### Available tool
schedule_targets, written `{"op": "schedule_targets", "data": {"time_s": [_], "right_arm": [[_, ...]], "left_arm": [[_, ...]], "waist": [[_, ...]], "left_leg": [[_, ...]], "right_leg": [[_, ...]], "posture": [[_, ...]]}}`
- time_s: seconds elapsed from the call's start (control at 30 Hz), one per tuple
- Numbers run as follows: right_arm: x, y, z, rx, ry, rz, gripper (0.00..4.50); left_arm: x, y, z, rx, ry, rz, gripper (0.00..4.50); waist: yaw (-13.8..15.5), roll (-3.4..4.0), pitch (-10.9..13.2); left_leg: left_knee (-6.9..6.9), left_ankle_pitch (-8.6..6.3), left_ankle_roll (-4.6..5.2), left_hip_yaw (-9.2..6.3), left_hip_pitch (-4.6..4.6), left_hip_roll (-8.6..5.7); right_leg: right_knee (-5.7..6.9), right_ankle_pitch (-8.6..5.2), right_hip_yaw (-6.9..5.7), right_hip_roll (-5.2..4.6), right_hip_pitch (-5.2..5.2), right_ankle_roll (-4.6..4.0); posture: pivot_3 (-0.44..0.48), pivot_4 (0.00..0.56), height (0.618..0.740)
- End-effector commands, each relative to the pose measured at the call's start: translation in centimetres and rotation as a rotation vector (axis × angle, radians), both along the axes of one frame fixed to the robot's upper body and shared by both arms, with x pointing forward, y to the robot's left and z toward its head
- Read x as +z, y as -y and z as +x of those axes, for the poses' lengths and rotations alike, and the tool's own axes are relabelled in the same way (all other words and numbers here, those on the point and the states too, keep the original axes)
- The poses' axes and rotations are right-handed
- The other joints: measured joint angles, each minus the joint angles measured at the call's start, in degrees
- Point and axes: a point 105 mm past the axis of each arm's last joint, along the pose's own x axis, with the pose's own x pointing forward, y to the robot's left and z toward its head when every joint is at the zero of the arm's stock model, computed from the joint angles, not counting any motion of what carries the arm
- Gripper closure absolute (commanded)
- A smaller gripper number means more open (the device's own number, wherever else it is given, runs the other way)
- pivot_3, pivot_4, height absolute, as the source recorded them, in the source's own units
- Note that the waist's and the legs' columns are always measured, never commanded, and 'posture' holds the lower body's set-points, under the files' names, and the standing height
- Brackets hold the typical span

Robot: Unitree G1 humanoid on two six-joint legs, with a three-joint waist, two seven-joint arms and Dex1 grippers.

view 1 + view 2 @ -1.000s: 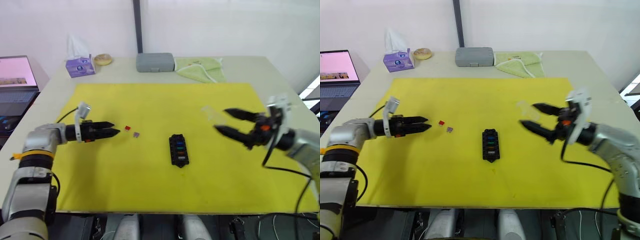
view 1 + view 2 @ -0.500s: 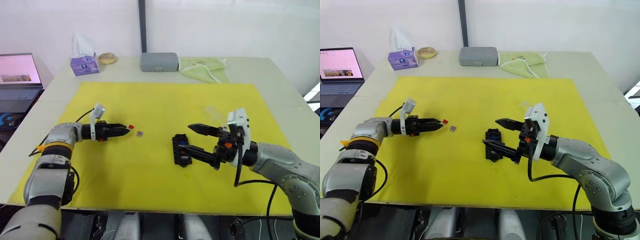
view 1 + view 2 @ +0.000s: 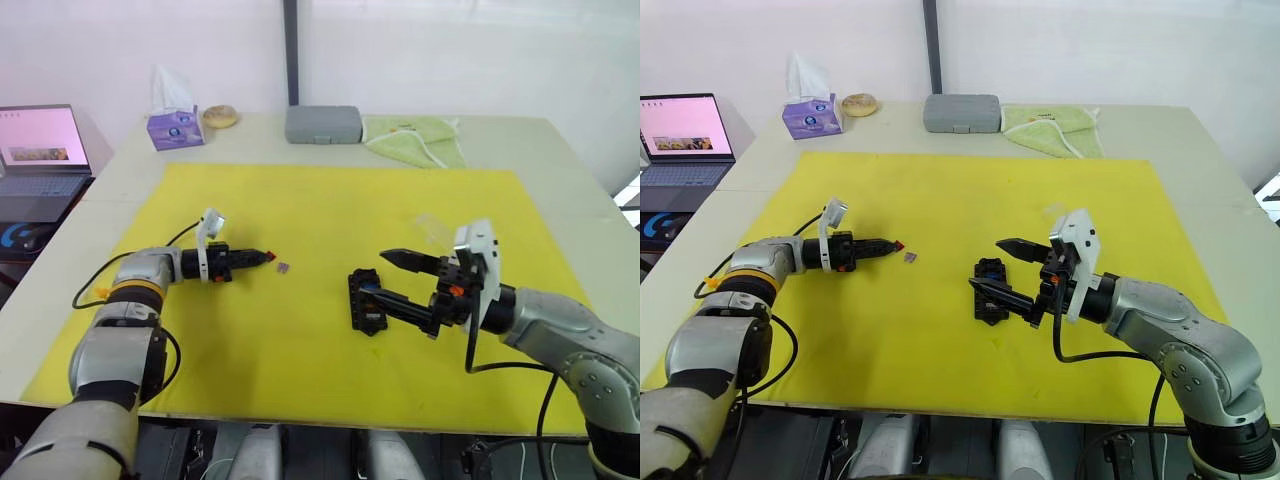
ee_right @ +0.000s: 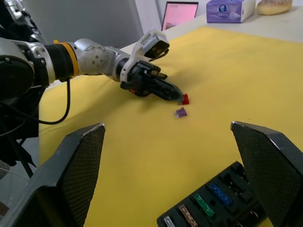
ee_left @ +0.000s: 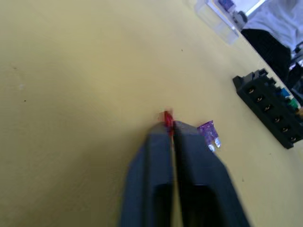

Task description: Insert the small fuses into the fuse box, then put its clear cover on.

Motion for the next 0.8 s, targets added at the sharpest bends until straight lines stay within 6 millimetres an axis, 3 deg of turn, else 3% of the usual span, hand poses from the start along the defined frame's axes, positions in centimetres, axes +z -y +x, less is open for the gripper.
{"op": "schedule_targets", "data": {"time_s": [0.03,0.17,0.3,0.43,0.57,0.67,0.8], "right_arm": [[0.9,0.1,0.1,-0.024,0.063,-0.004,0.00],[0.7,0.2,1.0,-0.086,0.044,-0.019,0.00],[2.3,-0.1,1.7,-0.082,-0.040,0.096,0.00],[5.8,-0.7,3.1,-0.051,-0.090,0.254,0.00],[6.5,-1.7,4.6,-0.072,-0.100,0.231,0.00],[8.1,-3.8,5.8,-0.029,-0.115,0.283,0.00],[10.2,-6.1,7.0,0.016,-0.161,0.382,0.00]], "left_arm": [[-0.8,0.4,-0.3,-0.007,-0.046,-0.022,4.46],[0.1,0.0,-0.1,0.009,-0.030,-0.056,4.46],[3.5,-1.7,0.3,0.070,-0.002,-0.201,4.46],[10.2,-2.8,-0.9,0.071,0.096,-0.469,4.46],[13.2,-1.3,-2.7,0.043,0.155,-0.578,4.46],[15.6,1.2,-4.4,-0.007,0.211,-0.682,4.46],[17.1,4.0,-6.4,-0.069,0.241,-0.758,4.46]], "waist": [[-0.05,0.00,0.00],[-0.13,0.00,0.00],[-0.52,-0.04,0.03],[-1.73,-0.08,0.09],[-1.63,-0.04,0.06],[-1.54,-0.04,0.07],[-1.54,-0.05,0.07]], "left_leg": [[0.01,0.00,0.00,0.00,0.01,0.00],[0.01,0.00,0.00,0.00,0.02,0.00],[0.00,0.00,0.00,-0.02,0.01,0.03],[-0.01,0.00,0.00,-0.12,-0.02,0.17],[-0.02,0.00,0.00,-0.21,0.00,0.29],[0.00,0.00,-0.01,-0.16,0.00,0.25],[0.01,0.01,-0.01,-0.15,0.00,0.19]], "right_leg": [[0.01,0.00,0.00,0.00,0.00,0.00],[0.02,0.00,0.00,0.01,0.00,0.00],[0.05,0.00,0.00,0.02,-0.03,0.00],[0.16,0.00,0.02,0.05,-0.13,-0.02],[0.18,0.00,0.10,0.01,-0.14,-0.02],[0.18,0.01,0.17,-0.05,-0.15,-0.01],[0.20,0.02,0.19,-0.04,-0.18,0.00]], "posture": [[0.000,0.150,0.740],[0.000,0.150,0.740],[0.000,0.150,0.740],[0.000,0.150,0.740],[0.000,0.150,0.740],[0.000,0.150,0.740],[0.000,0.150,0.740]]}}
